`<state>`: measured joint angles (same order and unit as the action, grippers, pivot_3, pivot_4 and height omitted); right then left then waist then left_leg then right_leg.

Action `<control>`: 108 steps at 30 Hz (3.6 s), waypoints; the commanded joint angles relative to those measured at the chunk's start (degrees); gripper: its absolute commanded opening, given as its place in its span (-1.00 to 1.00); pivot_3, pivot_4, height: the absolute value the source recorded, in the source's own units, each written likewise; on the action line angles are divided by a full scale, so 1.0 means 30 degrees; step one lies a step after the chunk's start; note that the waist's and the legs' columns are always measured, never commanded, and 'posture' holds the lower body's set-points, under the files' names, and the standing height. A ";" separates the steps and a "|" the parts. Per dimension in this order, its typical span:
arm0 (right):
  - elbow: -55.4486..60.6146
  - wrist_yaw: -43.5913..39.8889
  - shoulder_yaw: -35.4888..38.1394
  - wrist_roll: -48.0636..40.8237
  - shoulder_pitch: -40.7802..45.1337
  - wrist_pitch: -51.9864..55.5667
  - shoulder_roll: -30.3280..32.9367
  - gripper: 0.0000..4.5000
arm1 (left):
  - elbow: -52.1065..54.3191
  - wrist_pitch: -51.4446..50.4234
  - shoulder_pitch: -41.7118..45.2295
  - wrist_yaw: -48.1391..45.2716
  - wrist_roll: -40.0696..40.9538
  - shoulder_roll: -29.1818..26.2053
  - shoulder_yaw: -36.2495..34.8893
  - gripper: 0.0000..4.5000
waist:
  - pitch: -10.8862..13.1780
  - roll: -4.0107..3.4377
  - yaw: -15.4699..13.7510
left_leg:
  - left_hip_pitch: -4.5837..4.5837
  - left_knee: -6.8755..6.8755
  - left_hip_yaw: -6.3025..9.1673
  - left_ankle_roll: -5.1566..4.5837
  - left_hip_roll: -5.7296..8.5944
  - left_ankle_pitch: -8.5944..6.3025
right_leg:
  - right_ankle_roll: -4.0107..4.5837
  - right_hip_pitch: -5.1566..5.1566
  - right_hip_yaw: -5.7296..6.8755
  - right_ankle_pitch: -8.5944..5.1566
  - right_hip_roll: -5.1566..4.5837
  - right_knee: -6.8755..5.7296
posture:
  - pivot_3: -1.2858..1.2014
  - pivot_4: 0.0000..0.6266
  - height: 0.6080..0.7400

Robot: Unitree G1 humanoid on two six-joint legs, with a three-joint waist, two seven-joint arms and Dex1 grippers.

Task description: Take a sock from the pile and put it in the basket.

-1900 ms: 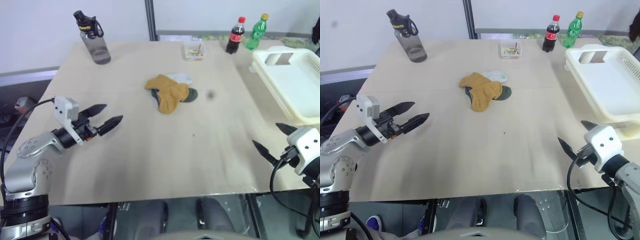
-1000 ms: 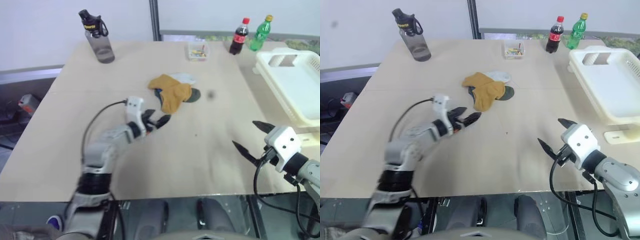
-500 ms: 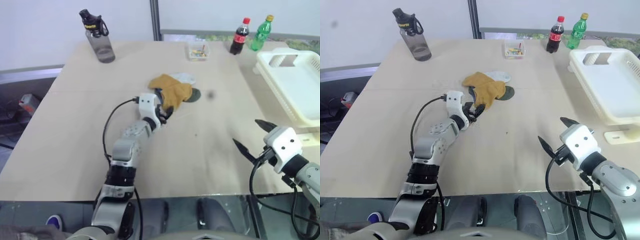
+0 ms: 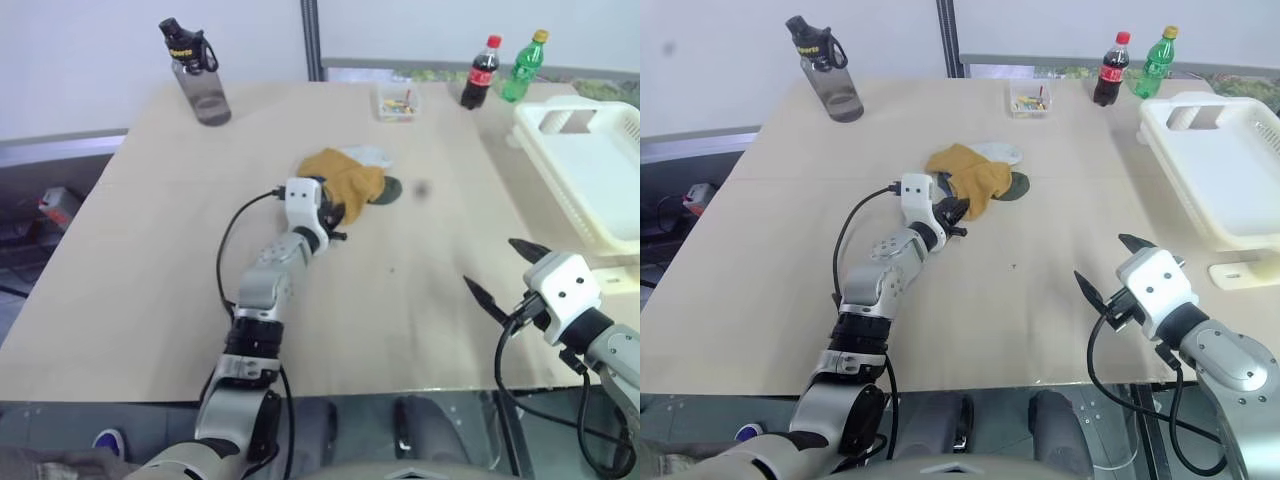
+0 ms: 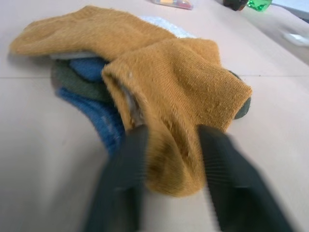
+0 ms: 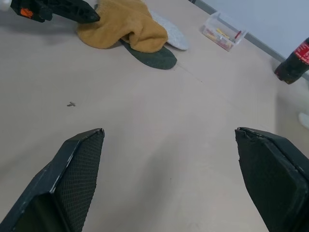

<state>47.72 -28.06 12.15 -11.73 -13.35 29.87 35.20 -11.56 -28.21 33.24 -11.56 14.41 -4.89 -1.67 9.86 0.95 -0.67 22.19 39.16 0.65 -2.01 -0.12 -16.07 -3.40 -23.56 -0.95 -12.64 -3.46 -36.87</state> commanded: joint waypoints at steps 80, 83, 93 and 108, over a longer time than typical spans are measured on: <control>0.2521 -0.0233 -0.1479 -0.1933 -0.0537 0.0592 -0.0080 1.00 | -0.1760 -0.8089 0.6015 -1.2211 0.1848 -0.1135 0.9921 -0.86 | 0.0072 0.0074 0.0382 | 0.0200 0.0039 0.0010 -0.0025 -0.0024 -0.0018 | -0.0001 -0.0189 -0.0004 -0.0004 0.0052 -0.0028 | 0.03 -0.52 1.00; 0.3297 0.0260 -0.1015 -0.2021 -0.1470 0.1163 -0.0289 1.00 | -0.1897 -0.7806 0.5996 -1.1886 0.2225 0.0510 0.8883 -0.40 | 0.0069 0.0069 0.0389 | 0.0185 0.0052 -0.0003 -0.0025 -0.0028 -0.0017 | -0.0001 -0.0171 0.0002 -0.0005 0.0059 -0.0028 | 0.03 -0.52 1.00; 0.1954 0.3276 -0.2153 -0.2407 -0.0419 0.5049 -0.2307 1.00 | 0.3069 -0.6691 0.3602 -1.4133 0.4637 -0.3731 0.3961 -0.05 | 0.0033 0.0009 0.0464 | 0.0072 0.0045 -0.0019 -0.0018 -0.0100 -0.0014 | 0.0012 -0.0154 -0.0071 -0.0003 0.0115 -0.0093 | 0.03 -0.52 1.00; -0.2620 0.3115 -0.1104 -0.2186 0.3864 0.5543 -0.1615 1.00 | 0.0455 -0.3462 0.2620 -1.2259 0.1126 -0.1137 0.6312 -0.05 | 0.0026 0.0000 0.0165 | 0.0180 0.0074 -0.0016 -0.0025 0.0003 -0.0017 | 0.0004 -0.0131 0.0007 0.0003 0.0018 0.0015 | 0.03 -0.52 1.00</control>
<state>40.89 -18.91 6.47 -18.68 -2.74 46.49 29.70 -11.78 -38.46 41.47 -48.38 18.17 -7.30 17.67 9.94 0.95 -0.17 22.62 39.33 0.62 -2.09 -0.17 -16.12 -3.39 -23.95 -1.05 -12.64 -3.34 -36.87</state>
